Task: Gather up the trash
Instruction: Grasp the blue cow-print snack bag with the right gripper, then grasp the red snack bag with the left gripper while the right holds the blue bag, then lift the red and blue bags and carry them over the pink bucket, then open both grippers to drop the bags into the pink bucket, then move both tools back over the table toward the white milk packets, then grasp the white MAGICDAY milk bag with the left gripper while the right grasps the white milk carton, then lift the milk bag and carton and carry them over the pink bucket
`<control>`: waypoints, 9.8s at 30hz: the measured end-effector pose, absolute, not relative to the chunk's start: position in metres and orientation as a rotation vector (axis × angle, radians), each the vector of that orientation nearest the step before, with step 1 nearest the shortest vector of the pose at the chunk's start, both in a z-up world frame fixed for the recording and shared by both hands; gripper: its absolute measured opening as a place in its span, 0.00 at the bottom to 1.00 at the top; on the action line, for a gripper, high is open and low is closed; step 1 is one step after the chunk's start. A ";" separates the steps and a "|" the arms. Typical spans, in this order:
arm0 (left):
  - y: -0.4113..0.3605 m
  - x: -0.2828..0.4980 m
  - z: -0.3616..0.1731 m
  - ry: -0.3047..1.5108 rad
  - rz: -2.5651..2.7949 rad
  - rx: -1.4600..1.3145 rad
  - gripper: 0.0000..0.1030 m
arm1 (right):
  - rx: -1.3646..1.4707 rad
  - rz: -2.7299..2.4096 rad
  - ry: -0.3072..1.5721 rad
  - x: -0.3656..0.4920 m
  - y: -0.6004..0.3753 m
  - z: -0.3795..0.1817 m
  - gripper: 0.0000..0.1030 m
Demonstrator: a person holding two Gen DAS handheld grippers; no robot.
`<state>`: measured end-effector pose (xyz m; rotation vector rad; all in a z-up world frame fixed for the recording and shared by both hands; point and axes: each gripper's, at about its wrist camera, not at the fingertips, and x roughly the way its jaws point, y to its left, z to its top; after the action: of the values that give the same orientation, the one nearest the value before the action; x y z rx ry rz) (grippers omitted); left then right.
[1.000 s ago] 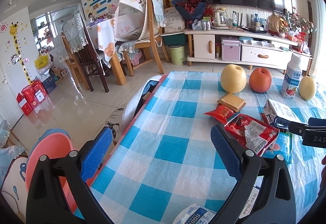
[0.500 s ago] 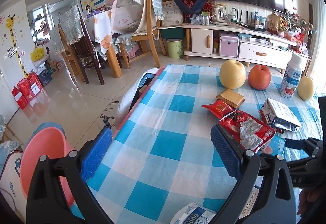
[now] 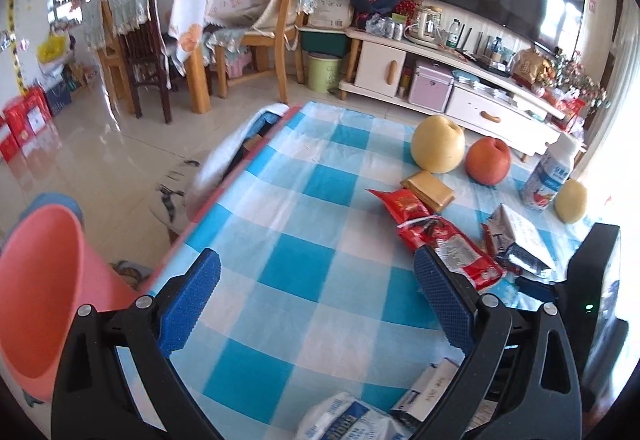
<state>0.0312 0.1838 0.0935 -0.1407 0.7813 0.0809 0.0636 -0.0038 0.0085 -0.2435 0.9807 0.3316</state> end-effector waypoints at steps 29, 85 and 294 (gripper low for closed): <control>0.119 0.082 0.045 0.940 -0.057 -0.129 0.95 | -0.202 0.371 1.072 0.019 -0.044 0.021 0.51; 0.095 0.075 0.033 1.010 -0.210 -0.247 0.19 | -0.038 0.263 0.975 0.008 -0.102 0.063 0.41; 0.149 -0.043 0.025 0.937 0.041 -0.138 0.25 | -0.127 0.494 1.005 -0.052 -0.003 0.023 0.63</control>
<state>-0.0434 0.1492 0.0251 -0.1378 0.9373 0.0409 -0.0521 -0.0027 0.0229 -0.1272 1.0054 0.4940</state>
